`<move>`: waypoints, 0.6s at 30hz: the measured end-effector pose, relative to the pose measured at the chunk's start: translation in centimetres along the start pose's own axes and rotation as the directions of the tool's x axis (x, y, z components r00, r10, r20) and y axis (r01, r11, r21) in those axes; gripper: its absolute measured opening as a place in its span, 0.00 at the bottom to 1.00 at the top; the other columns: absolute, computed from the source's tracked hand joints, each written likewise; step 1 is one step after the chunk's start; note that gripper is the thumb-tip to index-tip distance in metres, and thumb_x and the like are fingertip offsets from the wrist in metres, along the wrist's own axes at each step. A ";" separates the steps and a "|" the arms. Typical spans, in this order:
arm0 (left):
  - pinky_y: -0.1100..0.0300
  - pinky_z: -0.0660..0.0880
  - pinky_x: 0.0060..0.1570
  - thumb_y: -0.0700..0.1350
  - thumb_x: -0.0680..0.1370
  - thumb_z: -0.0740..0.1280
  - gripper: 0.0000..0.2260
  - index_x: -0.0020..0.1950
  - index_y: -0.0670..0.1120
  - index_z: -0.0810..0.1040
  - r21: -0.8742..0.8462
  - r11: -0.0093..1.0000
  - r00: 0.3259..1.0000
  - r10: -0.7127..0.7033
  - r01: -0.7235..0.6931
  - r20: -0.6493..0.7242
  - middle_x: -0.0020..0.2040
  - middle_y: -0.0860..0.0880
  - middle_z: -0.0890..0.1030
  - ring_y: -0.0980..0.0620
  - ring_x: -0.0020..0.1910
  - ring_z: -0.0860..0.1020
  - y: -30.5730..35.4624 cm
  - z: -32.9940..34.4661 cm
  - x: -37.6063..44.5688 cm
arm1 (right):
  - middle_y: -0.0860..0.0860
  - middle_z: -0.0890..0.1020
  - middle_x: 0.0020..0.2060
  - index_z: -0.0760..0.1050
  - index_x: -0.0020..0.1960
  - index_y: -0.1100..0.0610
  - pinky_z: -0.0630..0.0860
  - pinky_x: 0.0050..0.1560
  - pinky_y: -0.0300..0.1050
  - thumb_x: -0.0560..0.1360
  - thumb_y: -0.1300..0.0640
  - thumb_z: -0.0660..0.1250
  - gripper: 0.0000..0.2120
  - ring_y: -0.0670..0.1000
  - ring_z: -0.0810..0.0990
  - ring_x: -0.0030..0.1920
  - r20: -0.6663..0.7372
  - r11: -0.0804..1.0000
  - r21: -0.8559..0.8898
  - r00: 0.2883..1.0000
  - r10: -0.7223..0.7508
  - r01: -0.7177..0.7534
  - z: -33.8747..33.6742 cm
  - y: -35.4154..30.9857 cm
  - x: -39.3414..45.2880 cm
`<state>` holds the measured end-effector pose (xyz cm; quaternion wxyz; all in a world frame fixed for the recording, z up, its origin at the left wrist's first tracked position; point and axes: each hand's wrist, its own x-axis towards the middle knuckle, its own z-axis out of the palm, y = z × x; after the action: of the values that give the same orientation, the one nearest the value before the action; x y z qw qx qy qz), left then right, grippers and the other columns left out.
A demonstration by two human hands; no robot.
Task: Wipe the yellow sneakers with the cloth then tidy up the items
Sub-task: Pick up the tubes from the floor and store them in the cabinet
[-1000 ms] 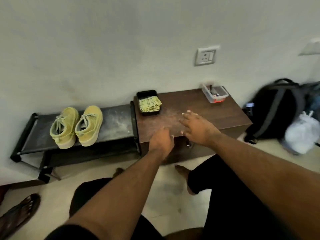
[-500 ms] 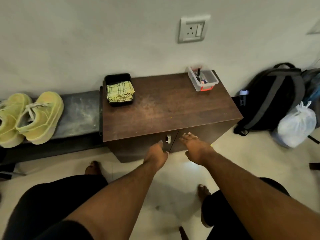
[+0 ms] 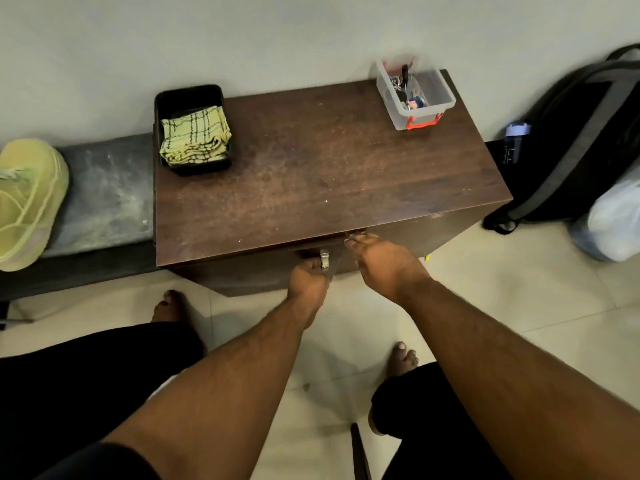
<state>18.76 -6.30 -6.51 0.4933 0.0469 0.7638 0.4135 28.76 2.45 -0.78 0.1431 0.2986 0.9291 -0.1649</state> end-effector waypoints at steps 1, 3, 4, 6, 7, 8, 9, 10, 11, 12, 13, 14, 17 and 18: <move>0.60 0.67 0.36 0.30 0.76 0.58 0.16 0.54 0.48 0.74 0.015 1.000 1.000 0.028 -0.028 0.000 0.38 0.50 0.75 0.56 0.35 0.69 -0.1 0.1 -0.3 | 0.50 0.61 0.75 0.57 0.76 0.55 0.57 0.71 0.42 0.79 0.63 0.52 0.25 0.50 0.57 0.75 0.003 1.000 -0.025 1.000 -0.011 0.011 -0.1 -0.3 0.1; 0.60 0.67 0.37 0.32 0.76 0.58 0.15 0.50 0.51 0.74 0.064 0.996 0.998 0.062 -0.061 -0.005 0.38 0.49 0.75 0.55 0.34 0.69 -0.5 0.3 -0.6 | 0.51 0.62 0.74 0.58 0.75 0.56 0.58 0.71 0.44 0.78 0.65 0.53 0.26 0.51 0.59 0.74 0.010 0.994 -0.105 0.999 -0.034 0.035 -0.2 -0.8 0.2; 0.60 0.67 0.35 0.33 0.76 0.58 0.13 0.49 0.51 0.76 0.092 0.993 0.997 0.073 -0.072 0.001 0.36 0.50 0.76 0.54 0.33 0.70 -0.6 0.2 -0.6 | 0.52 0.64 0.73 0.59 0.75 0.56 0.60 0.71 0.45 0.77 0.65 0.54 0.26 0.53 0.61 0.73 0.003 0.986 -0.157 0.999 -0.051 0.051 -0.2 -1.0 0.2; 0.60 0.70 0.35 0.36 0.76 0.60 0.10 0.49 0.48 0.79 0.159 0.983 0.996 0.085 -0.088 0.021 0.38 0.50 0.78 0.49 0.36 0.74 -1.2 -0.3 -0.3 | 0.52 0.66 0.72 0.59 0.75 0.56 0.64 0.68 0.46 0.76 0.66 0.55 0.27 0.54 0.65 0.69 -0.016 0.963 -0.253 0.995 -0.103 0.096 -0.4 -1.1 0.3; 0.58 0.74 0.39 0.37 0.75 0.61 0.10 0.49 0.46 0.81 0.205 0.975 0.996 0.081 -0.085 0.027 0.41 0.49 0.80 0.48 0.40 0.76 -1.6 -0.5 -0.1 | 0.51 0.66 0.72 0.59 0.75 0.56 0.65 0.67 0.47 0.76 0.66 0.55 0.27 0.53 0.65 0.68 -0.015 0.949 -0.288 0.991 -0.135 0.125 -0.4 -1.1 0.3; 0.58 0.74 0.43 0.38 0.75 0.63 0.09 0.48 0.45 0.81 0.237 0.969 0.997 0.070 -0.073 0.020 0.42 0.49 0.82 0.47 0.42 0.78 -1.7 -0.8 -0.2 | 0.50 0.65 0.73 0.58 0.75 0.55 0.65 0.66 0.47 0.77 0.66 0.55 0.27 0.53 0.65 0.68 -0.005 0.934 -0.320 0.986 -0.167 0.156 -0.5 -1.2 0.4; 0.58 0.74 0.45 0.39 0.75 0.63 0.07 0.46 0.44 0.81 0.250 0.966 0.998 0.065 -0.066 0.010 0.43 0.47 0.82 0.45 0.44 0.79 -1.8 -1.0 -0.5 | 0.50 0.64 0.73 0.58 0.75 0.54 0.65 0.66 0.47 0.77 0.66 0.55 0.27 0.53 0.65 0.68 0.014 0.917 -0.354 0.982 -0.190 0.183 -0.5 -1.3 0.6; 0.57 0.73 0.46 0.40 0.76 0.63 0.07 0.46 0.44 0.81 0.250 0.966 0.998 0.065 -0.064 0.002 0.43 0.46 0.82 0.43 0.46 0.79 -1.7 -1.1 -0.9 | 0.50 0.63 0.74 0.57 0.75 0.54 0.65 0.65 0.48 0.78 0.65 0.54 0.27 0.53 0.65 0.67 0.036 0.898 -0.392 0.979 -0.203 0.200 -0.6 -1.3 0.7; 0.58 0.71 0.46 0.41 0.77 0.63 0.07 0.46 0.43 0.81 0.249 0.967 0.998 0.059 -0.056 -0.004 0.44 0.44 0.81 0.42 0.47 0.78 -1.6 -1.4 -1.4 | 0.50 0.62 0.74 0.56 0.76 0.54 0.65 0.64 0.48 0.79 0.63 0.54 0.26 0.53 0.65 0.67 0.055 0.872 -0.442 0.977 -0.208 0.210 -0.6 -1.4 0.9; 0.58 0.70 0.45 0.43 0.77 0.62 0.08 0.46 0.43 0.80 0.254 0.966 0.999 0.043 -0.040 -0.005 0.43 0.43 0.80 0.42 0.45 0.77 -1.4 -1.5 -1.8 | 0.49 0.61 0.75 0.55 0.76 0.54 0.65 0.63 0.49 0.79 0.62 0.54 0.26 0.54 0.65 0.66 0.071 0.842 -0.498 0.978 -0.197 0.206 -0.4 -1.4 1.0; 0.58 0.68 0.43 0.45 0.77 0.61 0.08 0.44 0.43 0.79 0.266 0.963 0.999 0.036 -0.037 0.009 0.42 0.43 0.78 0.43 0.42 0.75 -1.2 -1.8 -2.2 | 0.49 0.60 0.75 0.54 0.76 0.54 0.66 0.61 0.50 0.80 0.60 0.55 0.26 0.54 0.65 0.65 0.078 0.811 -0.554 0.982 -0.172 0.186 -0.2 -1.4 1.0; 0.58 0.67 0.42 0.46 0.77 0.61 0.09 0.42 0.44 0.76 0.280 0.959 0.999 0.030 -0.038 0.034 0.41 0.44 0.76 0.44 0.41 0.73 -1.2 -2.1 -2.4 | 0.49 0.60 0.74 0.52 0.77 0.54 0.66 0.59 0.50 0.80 0.58 0.56 0.27 0.55 0.65 0.64 0.079 0.786 -0.599 0.988 -0.129 0.151 0.2 -1.4 1.0; 0.55 0.69 0.44 0.50 0.79 0.59 0.10 0.46 0.45 0.73 0.321 0.947 0.996 0.000 -0.029 0.089 0.44 0.45 0.75 0.43 0.46 0.75 -0.7 -2.8 -3.0 | 0.49 0.63 0.71 0.51 0.77 0.54 0.66 0.52 0.51 0.77 0.54 0.63 0.33 0.56 0.67 0.59 0.046 0.757 -0.653 0.998 0.039 0.001 1.3 -1.6 1.0; 0.54 0.71 0.47 0.51 0.79 0.58 0.10 0.49 0.45 0.73 0.326 0.945 0.995 -0.005 -0.026 0.095 0.47 0.45 0.75 0.43 0.50 0.76 -0.4 -2.9 -3.3 | 0.49 0.64 0.69 0.53 0.76 0.53 0.66 0.50 0.51 0.76 0.53 0.65 0.34 0.56 0.67 0.57 0.039 0.753 -0.658 0.997 0.069 -0.027 1.4 -1.8 1.0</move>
<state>18.26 -9.83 -3.97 0.5122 0.1515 0.7973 0.2812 27.13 0.99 -2.01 0.2708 0.2480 0.9152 0.1661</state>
